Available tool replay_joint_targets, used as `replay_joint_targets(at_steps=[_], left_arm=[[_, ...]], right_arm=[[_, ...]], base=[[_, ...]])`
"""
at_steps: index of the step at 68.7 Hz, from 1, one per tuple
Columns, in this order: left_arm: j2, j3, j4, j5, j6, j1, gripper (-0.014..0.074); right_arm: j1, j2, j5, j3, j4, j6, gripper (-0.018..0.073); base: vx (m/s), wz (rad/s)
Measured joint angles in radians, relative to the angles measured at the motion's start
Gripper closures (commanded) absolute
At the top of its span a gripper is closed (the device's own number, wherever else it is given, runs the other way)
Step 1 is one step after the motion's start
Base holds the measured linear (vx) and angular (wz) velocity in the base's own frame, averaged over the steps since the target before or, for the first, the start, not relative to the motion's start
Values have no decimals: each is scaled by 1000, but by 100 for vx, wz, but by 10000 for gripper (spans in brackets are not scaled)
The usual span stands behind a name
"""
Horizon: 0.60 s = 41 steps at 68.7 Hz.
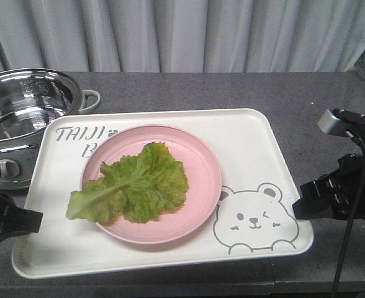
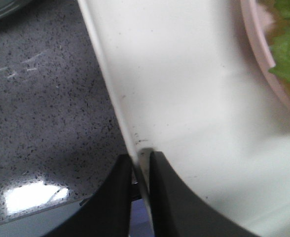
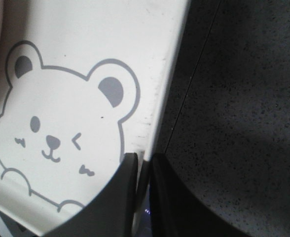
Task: Transfer vegetables to tray and serve
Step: 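Hold the tray level with both grippers while the base turns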
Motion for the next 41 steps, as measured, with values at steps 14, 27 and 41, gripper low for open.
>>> replay_joint_targets(at_steps=[14,27,41], left_arm=[[-3,3,-22,-27,1,-1,603],[-3,3,-31,-54,18,-1,603],[-3,3,-31,-61,37,-1,603]], right_arm=[[1,-59,10,0,-43,47,564],[2,-65,32,0,-65,80,564],[2,-65,41,0,-68,85,562]], base=[[0,0],[0,0],[0,0]])
